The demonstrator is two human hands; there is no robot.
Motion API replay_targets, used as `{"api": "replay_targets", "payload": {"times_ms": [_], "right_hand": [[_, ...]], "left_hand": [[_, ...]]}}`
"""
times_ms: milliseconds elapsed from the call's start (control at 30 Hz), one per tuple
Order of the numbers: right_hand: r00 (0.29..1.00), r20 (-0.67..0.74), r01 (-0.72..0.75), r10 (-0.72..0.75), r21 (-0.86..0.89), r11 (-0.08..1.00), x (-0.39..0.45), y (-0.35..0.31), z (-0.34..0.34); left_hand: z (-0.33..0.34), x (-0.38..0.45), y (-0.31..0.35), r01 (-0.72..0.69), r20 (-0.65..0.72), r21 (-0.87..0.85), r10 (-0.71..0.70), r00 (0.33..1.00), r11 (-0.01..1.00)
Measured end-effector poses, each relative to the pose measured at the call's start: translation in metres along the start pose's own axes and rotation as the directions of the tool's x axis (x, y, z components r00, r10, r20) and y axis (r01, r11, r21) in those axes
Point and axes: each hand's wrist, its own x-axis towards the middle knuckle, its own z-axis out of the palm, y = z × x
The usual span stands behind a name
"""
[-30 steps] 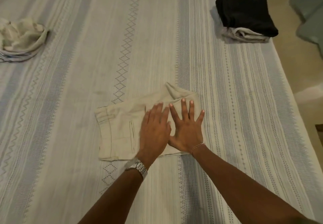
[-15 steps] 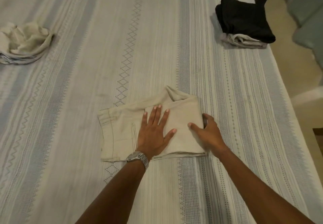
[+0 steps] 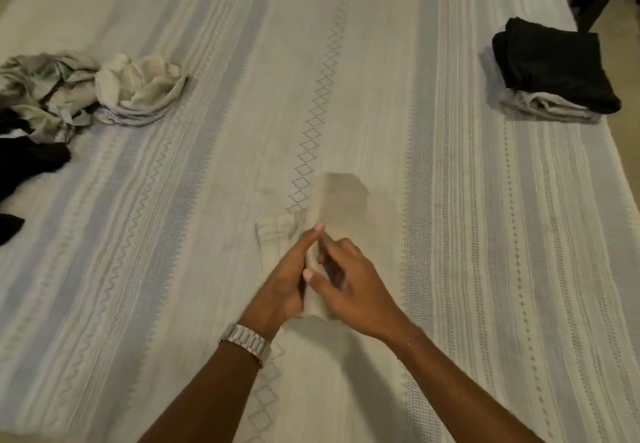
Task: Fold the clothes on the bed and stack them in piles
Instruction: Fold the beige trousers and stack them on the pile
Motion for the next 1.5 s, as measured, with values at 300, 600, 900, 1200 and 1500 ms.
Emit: {"api": "replay_targets", "payload": {"times_ms": [300,600,900,1200,1500], "right_hand": [[0.968,-0.250,-0.162,-0.009,-0.654,0.739,0.036,0.044,0.051],[0.986,-0.169,-0.137,0.008,-0.765,0.629,0.053,0.050,0.085],[0.996,-0.094,-0.083,0.008,-0.834,0.546,0.064,0.074,0.097],[0.992,-0.123,-0.090,0.010,-0.670,0.737,0.066,0.077,0.085],[0.794,-0.193,-0.544,0.577,0.199,0.815,0.038,0.069,0.039]], "left_hand": [[-0.068,0.008,-0.011,0.072,-0.259,-0.069,-0.087,0.962,0.995],[-0.110,0.019,-0.014,-0.099,-0.442,0.302,0.231,0.867,0.948],[-0.110,0.060,0.001,0.121,-0.485,0.750,0.416,0.769,0.650],[-0.113,0.057,0.012,0.113,-0.424,0.759,0.355,0.833,0.641],[-0.107,0.040,-0.009,-0.072,-0.335,0.735,0.454,0.826,0.675]]}}
